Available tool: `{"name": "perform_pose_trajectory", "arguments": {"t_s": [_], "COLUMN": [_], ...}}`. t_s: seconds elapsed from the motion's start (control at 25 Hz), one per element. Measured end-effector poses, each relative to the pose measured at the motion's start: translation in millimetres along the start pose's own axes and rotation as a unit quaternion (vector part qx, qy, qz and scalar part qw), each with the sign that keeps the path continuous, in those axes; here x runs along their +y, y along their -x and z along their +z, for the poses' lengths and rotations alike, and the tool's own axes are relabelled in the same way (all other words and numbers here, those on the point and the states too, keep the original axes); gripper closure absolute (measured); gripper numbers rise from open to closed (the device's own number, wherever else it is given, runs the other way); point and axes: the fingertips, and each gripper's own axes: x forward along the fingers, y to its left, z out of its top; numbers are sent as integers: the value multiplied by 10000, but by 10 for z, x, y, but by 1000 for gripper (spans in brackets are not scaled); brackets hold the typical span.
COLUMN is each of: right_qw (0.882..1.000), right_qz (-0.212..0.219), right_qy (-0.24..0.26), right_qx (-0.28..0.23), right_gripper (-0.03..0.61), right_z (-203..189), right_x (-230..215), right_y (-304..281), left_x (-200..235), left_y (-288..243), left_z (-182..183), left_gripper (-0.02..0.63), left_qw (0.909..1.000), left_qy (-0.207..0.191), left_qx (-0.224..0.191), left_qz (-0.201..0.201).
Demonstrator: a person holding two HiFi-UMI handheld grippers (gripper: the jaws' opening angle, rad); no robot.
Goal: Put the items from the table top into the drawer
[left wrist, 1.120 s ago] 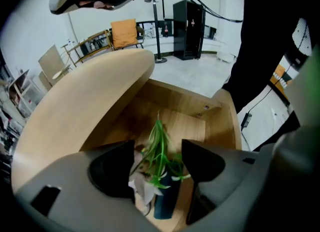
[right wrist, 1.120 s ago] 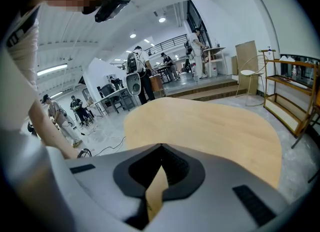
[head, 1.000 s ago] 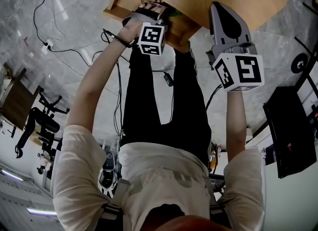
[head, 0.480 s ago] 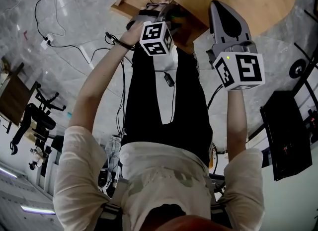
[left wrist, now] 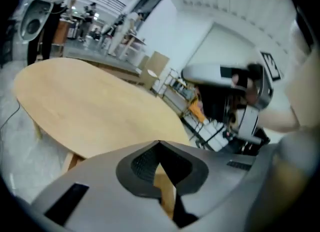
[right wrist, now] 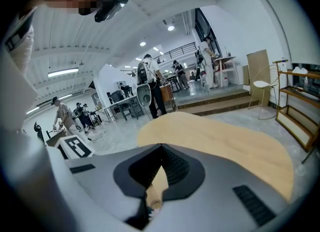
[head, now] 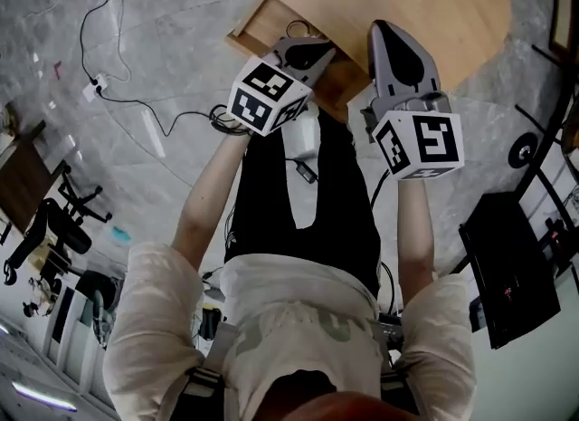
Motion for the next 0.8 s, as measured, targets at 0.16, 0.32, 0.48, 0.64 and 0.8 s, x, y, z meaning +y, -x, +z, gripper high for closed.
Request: {"name": "perform_pose_trajectory", "arguments": {"t_s": [0.16,0.32,0.48,0.64,0.8], "right_qw": [9963,9926,9842,9785,9739], "right_qz": [-112,-255,-156,-26,285], "right_qy": [293,444,862,1028,1176], "right_qx": [-794,-1101,-1537,-1789,-1922], "right_gripper": [574,574,574,574,574], "right_z": [1030,1846,2553,2890,2843], "right_x": [334,840,1133,1235,1414], "right_y": [175,537,1019,1505,1715], "left_x": [-94,-212,-584,-997,-1419], "left_y": [852,1872,2696,3206,3579], "left_z": [1310,2102,2796,3026,3024], "left_gripper": [606,606,606,606,606], "left_qw": [9841,9585,9144,8759,8433], "left_qy": [550,457,-82,-226,-472], "left_qx": [-1632,-2038,-2781,-3156,-3789], "left_qz": [442,1942,2940,3642,3783]}}
